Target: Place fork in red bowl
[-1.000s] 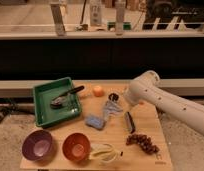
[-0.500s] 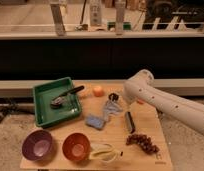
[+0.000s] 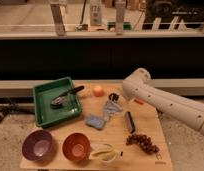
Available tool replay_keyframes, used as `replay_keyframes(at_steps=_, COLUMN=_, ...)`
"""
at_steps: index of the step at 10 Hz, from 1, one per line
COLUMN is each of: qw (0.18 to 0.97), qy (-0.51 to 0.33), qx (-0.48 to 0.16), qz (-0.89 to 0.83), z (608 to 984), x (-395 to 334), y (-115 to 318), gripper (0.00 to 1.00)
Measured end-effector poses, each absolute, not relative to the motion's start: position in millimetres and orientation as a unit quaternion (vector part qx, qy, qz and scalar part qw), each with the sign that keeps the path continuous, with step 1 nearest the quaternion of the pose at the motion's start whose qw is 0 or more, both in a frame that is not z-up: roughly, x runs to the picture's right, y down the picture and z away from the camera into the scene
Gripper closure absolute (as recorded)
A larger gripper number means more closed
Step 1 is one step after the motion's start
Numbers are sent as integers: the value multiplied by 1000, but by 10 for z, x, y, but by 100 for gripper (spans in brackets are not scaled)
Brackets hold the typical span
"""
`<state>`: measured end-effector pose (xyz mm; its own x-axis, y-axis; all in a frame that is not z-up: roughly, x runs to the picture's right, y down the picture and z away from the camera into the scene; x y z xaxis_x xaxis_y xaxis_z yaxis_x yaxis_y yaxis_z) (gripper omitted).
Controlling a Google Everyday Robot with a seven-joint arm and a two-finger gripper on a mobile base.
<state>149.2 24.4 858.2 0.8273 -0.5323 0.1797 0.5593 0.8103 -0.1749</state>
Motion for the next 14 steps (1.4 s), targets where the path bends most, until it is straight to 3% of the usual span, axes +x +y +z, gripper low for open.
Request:
replay_keyframes(at_steps=5, qw=950, qy=-43, qx=-109, qz=-290, z=8922, x=1600, y=112, gripper=20)
replay_keyframes(at_steps=7, qw=949, qy=-34, qx=-109, qz=-292, z=9026, x=1630, y=61, gripper=25)
replay_keyframes(at_steps=13, qw=952, qy=-27, qx=-108, qz=-286, z=9175, x=1652, y=59, gripper=88)
replay_keyframes(at_steps=14, qw=952, qy=-25, qx=-106, qz=-285, z=9154, x=1636, y=58, gripper=95)
